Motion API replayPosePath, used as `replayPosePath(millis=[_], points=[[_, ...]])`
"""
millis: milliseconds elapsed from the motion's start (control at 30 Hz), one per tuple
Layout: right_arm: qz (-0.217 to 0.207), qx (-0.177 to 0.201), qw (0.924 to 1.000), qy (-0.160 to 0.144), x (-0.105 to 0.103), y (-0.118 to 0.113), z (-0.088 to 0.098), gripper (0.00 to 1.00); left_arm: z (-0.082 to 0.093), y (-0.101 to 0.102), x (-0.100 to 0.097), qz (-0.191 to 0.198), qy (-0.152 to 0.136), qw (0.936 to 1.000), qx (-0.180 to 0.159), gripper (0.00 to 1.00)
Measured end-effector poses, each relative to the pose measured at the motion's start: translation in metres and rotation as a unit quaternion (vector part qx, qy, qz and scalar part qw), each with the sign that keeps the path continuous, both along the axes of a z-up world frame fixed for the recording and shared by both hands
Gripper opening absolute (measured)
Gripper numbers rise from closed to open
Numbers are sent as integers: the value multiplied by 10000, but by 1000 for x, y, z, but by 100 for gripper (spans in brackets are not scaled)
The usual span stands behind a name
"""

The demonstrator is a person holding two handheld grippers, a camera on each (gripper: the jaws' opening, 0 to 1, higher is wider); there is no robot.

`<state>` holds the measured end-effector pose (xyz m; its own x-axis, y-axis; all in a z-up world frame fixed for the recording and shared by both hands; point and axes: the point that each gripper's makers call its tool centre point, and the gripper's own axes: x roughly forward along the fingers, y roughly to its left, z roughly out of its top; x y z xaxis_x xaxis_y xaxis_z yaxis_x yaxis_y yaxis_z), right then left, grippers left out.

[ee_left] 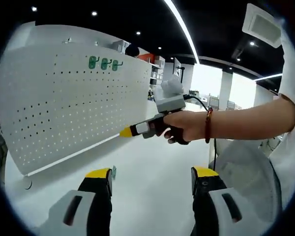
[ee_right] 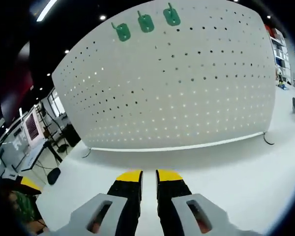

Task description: Insert the hook assembly into the mounting plate slot until the hook locks in place.

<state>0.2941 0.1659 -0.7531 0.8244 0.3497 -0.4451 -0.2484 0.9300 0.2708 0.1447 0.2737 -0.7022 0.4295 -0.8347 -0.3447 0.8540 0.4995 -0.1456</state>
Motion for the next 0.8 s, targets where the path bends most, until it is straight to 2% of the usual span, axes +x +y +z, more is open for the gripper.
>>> replayPosePath(millis=[100, 400, 500, 600, 800], points=[[225, 182, 9996, 3, 1, 8, -5, 17, -2, 2, 0, 42, 28, 10000, -3, 67], [598, 105, 9981, 93, 0, 18, -18, 18, -8, 8, -1, 156, 98, 9998, 50, 67], [744, 38, 9971, 141, -2, 22, -24, 23, -10, 11, -1, 200, 122, 9997, 57, 67], [866, -31, 9960, 220, -2, 25, -30, 23, -11, 13, -1, 240, 153, 9996, 64, 67], [1123, 125, 9929, 378, -4, 31, -41, 26, -14, 16, -2, 288, 209, 9993, 89, 67]])
